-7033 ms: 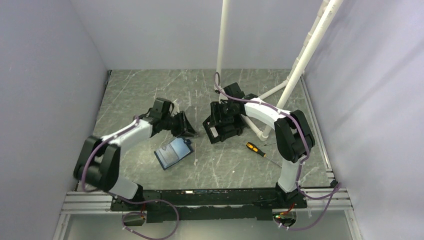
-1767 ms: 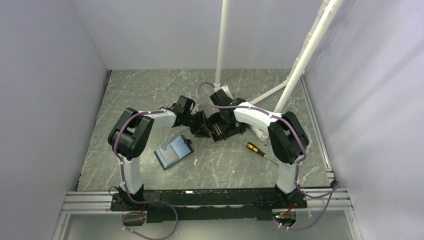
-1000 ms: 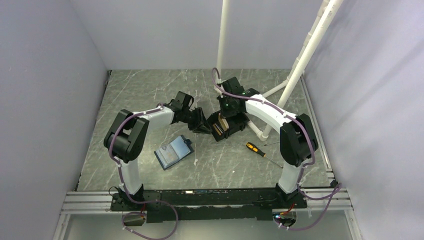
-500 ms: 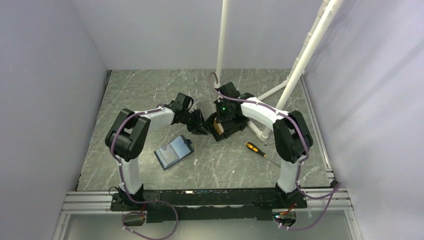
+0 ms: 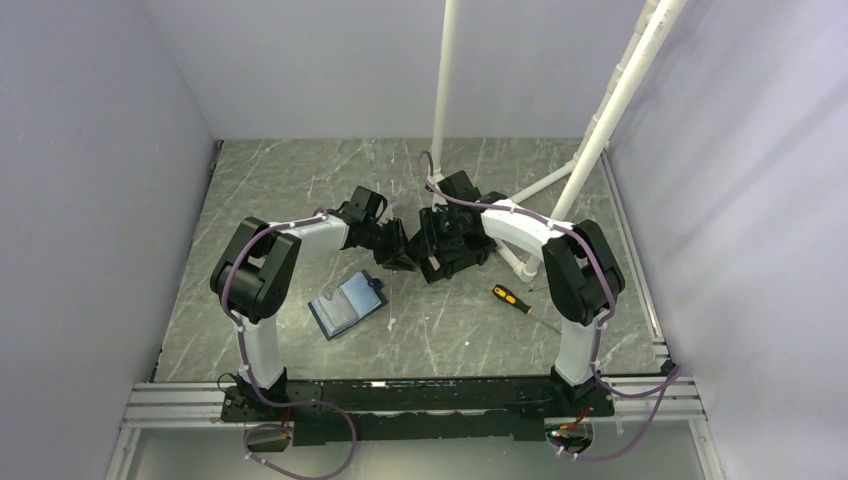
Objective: Put the credit cards into the card holder
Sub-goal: Pick up the credit card from the storage box.
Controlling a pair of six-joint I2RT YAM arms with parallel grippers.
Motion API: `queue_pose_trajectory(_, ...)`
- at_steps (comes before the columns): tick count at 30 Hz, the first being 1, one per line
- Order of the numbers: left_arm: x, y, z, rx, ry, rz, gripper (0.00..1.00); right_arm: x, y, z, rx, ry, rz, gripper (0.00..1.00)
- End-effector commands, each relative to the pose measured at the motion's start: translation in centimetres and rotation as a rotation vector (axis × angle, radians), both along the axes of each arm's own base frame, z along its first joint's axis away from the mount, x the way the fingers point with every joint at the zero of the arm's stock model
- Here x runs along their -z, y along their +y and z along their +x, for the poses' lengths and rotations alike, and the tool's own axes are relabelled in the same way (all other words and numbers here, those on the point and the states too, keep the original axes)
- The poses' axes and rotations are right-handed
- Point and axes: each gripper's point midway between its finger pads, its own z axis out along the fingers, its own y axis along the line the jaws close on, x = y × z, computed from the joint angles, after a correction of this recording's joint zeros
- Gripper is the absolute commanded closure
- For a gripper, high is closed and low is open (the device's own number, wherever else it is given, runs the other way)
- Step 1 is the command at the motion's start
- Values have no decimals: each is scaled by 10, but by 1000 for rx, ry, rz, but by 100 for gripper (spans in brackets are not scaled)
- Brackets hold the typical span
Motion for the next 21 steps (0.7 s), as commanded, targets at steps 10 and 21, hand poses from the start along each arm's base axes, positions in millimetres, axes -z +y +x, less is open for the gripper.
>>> queue_pose_trajectory(10, -1, 1, -1, 15, -25, -3, 67, -15, 11, -8, -42, 38, 158, 52)
queue_pose_trajectory(21, 5, 0, 4, 12, -22, 9, 67, -26, 10, -6, -35, 11, 203, 71)
